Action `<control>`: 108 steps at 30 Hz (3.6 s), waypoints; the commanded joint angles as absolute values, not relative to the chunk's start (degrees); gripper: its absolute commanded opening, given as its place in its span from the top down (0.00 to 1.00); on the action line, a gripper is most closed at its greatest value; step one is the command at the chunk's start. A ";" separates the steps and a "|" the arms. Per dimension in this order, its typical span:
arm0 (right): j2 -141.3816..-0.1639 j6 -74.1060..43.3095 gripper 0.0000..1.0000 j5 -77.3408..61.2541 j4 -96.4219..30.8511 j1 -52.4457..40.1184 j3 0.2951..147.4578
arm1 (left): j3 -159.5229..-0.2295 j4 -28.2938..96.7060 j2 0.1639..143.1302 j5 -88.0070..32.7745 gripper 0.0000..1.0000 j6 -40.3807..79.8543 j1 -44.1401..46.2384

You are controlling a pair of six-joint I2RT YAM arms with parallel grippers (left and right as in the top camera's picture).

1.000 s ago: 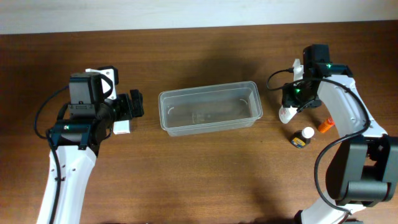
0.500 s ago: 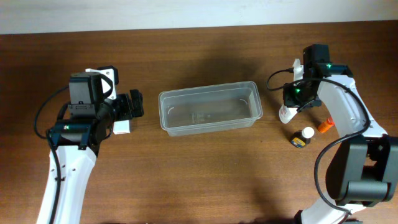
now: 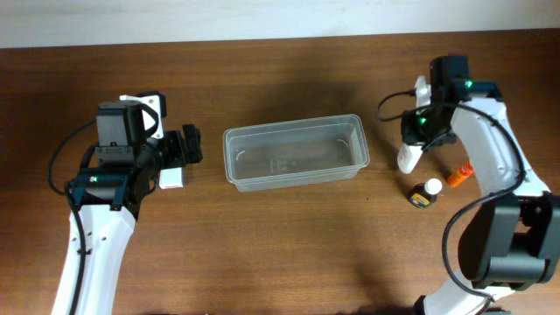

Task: Pack container
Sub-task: 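Carry the dropper bottle into the container's right end and release, then grasp the orange-capped Redoxon tube with the right gripper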

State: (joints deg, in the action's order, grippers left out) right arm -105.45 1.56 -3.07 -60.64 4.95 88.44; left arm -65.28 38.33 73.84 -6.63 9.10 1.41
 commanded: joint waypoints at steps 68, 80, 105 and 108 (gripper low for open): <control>-118.89 -3.70 0.57 -3.25 -60.23 -13.50 105.27 | -66.43 37.80 74.15 -4.69 0.00 9.56 1.06; -111.04 -4.34 0.36 0.84 -65.32 -13.13 113.40 | -66.43 37.78 74.15 -4.67 0.00 9.56 1.06; -101.86 -19.77 0.12 3.03 -80.99 20.84 99.02 | -66.43 37.78 74.15 -3.57 0.00 9.54 1.06; -101.86 -18.11 0.12 2.17 -77.03 21.12 92.84 | -66.43 37.78 74.15 -3.60 0.00 9.54 1.06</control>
State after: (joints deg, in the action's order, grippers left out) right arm -101.43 -19.20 3.38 -79.02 20.80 97.47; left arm -65.28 37.93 73.84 -4.08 9.10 1.41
